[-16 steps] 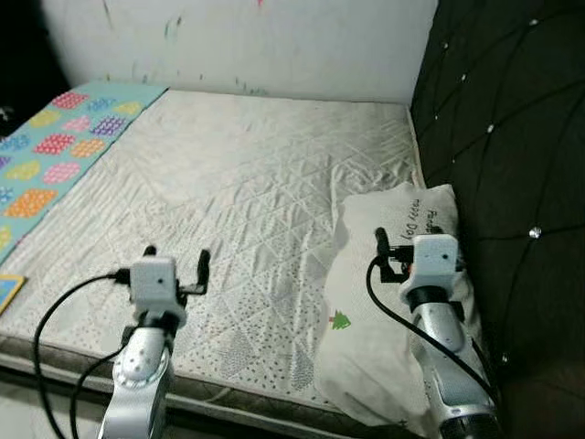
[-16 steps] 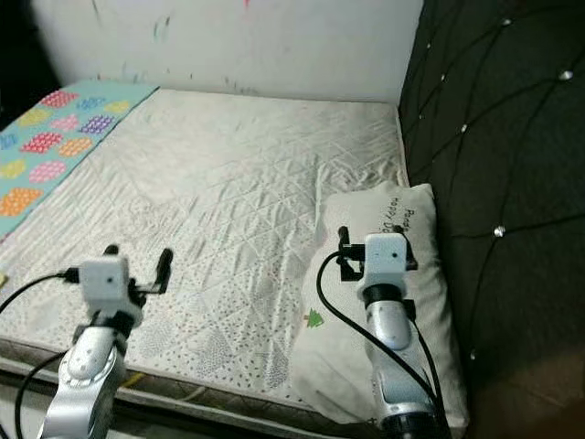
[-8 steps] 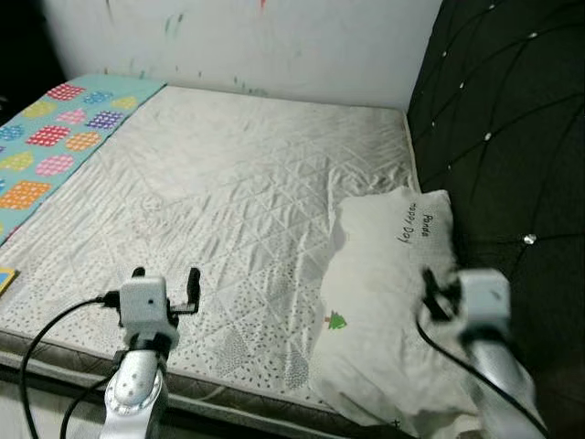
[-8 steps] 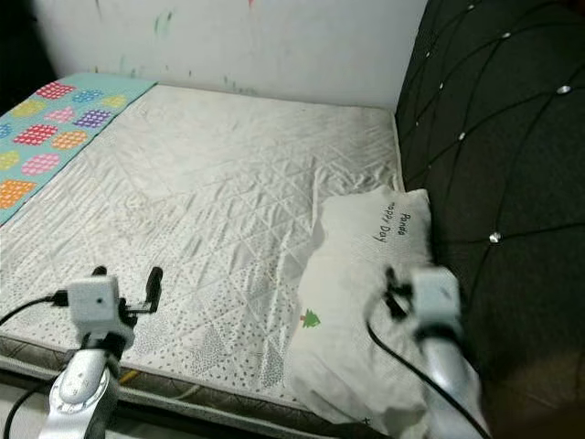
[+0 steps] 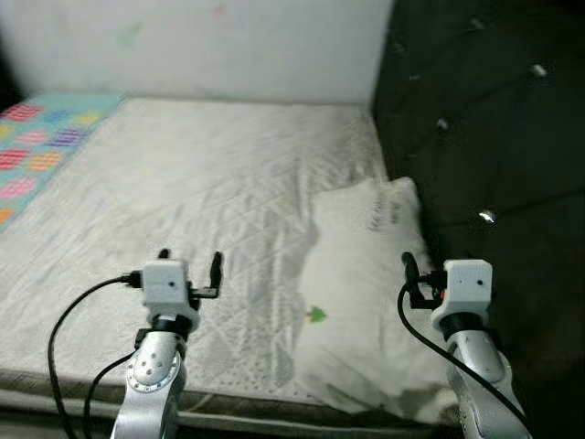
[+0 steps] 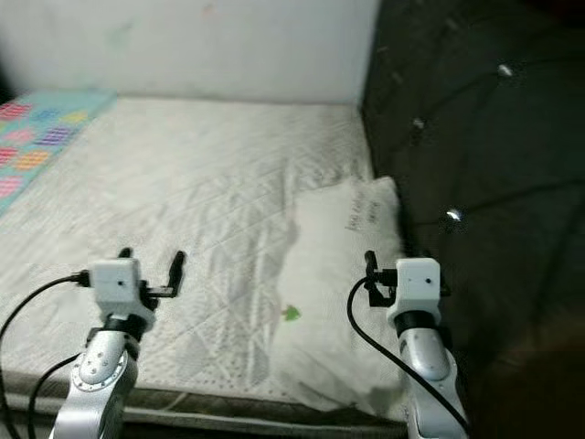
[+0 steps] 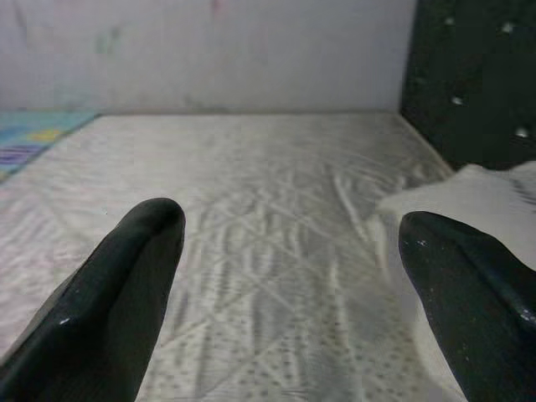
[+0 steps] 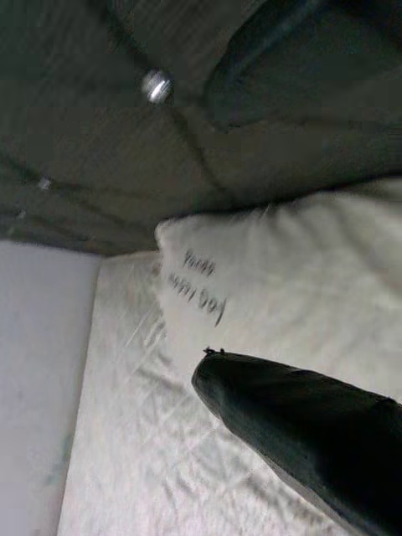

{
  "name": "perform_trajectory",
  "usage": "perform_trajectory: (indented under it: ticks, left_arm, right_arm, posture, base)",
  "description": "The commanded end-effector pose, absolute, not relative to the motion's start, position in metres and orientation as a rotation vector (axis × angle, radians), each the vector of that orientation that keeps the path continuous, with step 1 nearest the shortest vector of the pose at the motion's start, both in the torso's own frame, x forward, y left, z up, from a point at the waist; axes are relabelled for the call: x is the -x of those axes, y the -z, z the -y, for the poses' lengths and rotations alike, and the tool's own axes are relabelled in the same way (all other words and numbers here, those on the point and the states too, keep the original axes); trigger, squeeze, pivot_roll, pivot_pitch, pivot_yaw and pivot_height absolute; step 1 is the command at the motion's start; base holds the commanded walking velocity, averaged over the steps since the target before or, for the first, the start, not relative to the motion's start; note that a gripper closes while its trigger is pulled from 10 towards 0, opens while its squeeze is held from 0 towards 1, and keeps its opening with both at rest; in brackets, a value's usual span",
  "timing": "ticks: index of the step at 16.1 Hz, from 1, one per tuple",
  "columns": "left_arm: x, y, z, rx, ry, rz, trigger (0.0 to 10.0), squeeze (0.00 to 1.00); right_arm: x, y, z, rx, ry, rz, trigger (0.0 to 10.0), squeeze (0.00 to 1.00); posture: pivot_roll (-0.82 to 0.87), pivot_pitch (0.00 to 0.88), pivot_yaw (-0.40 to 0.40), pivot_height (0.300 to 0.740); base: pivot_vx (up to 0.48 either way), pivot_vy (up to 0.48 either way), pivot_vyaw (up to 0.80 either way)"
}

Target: Clean up the room

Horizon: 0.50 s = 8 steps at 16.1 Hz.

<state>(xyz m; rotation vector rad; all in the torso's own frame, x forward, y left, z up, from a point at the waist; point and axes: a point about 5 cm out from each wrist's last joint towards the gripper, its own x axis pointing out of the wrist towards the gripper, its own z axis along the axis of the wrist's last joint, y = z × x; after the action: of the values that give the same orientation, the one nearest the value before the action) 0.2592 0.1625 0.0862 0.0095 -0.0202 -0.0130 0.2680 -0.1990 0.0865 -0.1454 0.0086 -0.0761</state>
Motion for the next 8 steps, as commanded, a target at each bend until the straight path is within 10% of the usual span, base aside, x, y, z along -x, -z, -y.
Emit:
perform_trajectory:
  ticks: [1, 8]
  left_arm:
    - [-0.259, -0.085, -0.163, -0.004, 0.019, 0.007, 10.0, 0.00]
    - [-0.273, -0.100, -0.163, 0.031, 0.041, 0.057, 10.0, 0.00]
  right_arm:
    - [-0.269, -0.090, 0.199, 0.140, 0.084, -0.001, 10.0, 0.00]
    - [-0.292, -0.100, 0.188, 0.127, 0.051, 0.027, 10.0, 0.00]
  posture:
    - [-0.04, 0.000, 0.036, 0.740]
    - [-0.01, 0.000, 0.024, 0.740]
  base:
    - [0.000, 0.000, -0.80]
    - [0.000, 0.000, -0.10]
